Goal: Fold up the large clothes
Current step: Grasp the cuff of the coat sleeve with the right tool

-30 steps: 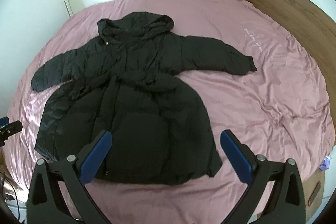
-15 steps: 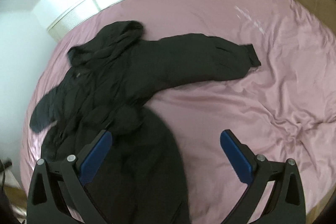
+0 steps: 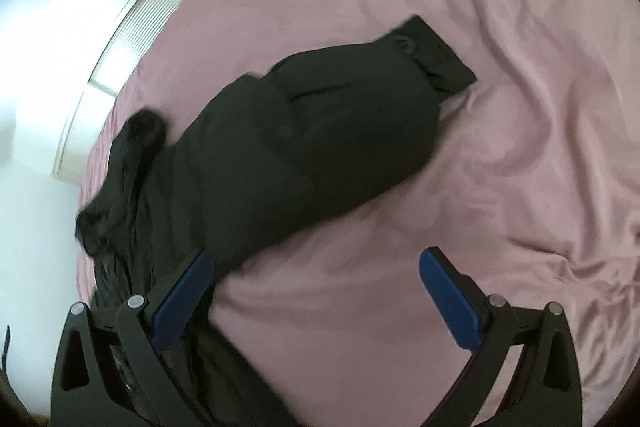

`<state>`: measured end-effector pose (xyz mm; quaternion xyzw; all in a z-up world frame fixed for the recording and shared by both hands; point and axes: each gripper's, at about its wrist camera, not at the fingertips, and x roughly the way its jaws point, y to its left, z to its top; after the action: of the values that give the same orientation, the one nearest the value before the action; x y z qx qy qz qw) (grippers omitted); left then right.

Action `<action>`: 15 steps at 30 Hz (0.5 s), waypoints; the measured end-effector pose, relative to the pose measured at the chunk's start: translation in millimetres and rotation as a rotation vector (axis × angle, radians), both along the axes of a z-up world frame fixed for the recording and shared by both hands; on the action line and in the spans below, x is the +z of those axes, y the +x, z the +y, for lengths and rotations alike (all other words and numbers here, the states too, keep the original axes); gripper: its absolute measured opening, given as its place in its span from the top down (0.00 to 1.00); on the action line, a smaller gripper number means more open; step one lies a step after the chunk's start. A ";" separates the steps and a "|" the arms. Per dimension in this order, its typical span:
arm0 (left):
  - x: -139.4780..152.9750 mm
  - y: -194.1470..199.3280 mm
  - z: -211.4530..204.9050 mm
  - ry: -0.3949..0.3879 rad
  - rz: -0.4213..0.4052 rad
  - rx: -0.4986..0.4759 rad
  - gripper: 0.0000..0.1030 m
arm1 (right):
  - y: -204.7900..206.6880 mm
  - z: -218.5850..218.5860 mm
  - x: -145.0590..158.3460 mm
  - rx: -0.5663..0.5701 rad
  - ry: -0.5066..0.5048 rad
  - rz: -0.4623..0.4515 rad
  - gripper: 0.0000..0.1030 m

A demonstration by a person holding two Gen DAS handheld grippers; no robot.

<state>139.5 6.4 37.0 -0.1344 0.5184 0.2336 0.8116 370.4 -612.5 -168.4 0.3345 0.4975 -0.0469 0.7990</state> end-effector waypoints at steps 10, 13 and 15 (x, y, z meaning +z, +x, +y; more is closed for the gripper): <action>-19.6 2.5 6.4 -0.013 0.067 0.045 0.03 | 23.1 -56.5 -63.4 -0.201 0.186 0.014 0.00; -24.1 1.8 7.9 -0.016 0.077 0.055 0.03 | 27.3 -67.8 -80.4 -0.249 0.248 0.006 0.00; -26.2 1.3 7.2 -0.013 0.084 0.054 0.03 | 30.4 -73.1 -89.7 -0.280 0.291 -0.010 0.09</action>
<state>140.8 13.6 10.8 -0.1435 0.5496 0.2574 0.7818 400.7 -685.6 -258.1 0.5125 0.4435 -0.0838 0.7305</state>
